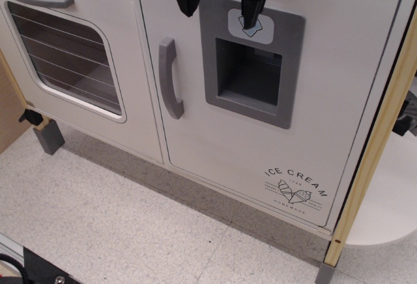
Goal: Open fridge
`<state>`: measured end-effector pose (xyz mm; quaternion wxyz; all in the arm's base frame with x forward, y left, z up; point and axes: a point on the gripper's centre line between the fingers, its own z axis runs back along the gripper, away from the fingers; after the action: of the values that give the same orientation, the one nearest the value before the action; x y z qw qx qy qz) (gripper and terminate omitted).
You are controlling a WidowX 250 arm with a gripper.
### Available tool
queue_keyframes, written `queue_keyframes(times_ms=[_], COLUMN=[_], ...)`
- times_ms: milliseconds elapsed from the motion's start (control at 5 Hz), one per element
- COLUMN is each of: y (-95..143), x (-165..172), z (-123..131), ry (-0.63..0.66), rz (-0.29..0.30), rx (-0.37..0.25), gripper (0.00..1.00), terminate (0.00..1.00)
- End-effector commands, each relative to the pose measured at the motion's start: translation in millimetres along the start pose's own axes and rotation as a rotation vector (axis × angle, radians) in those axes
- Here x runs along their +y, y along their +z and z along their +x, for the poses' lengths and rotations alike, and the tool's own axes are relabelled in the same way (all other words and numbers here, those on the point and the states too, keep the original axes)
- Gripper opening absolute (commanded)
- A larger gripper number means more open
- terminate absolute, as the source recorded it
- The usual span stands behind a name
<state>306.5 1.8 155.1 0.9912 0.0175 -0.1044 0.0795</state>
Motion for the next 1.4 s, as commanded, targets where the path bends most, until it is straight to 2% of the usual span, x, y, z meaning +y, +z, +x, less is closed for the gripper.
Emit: queue_keyframes(times_ms=[0,400,600,800,1200], y=[0,-21,-36,-54,-85], x=[0,58,81,91,94], z=[0,-2,0,2,21], ry=[0.000,-0.055,-0.053,-0.060,-0.071], rz=[0.000,0.010,0.048,0.075,0.024], rx=[0.000,-0.122,-0.191,-0.219,-0.286], gripper=[1.00,1.00,1.00,1.00,1.00], terminate=[0.00,0.00,0.00,0.00,0.00])
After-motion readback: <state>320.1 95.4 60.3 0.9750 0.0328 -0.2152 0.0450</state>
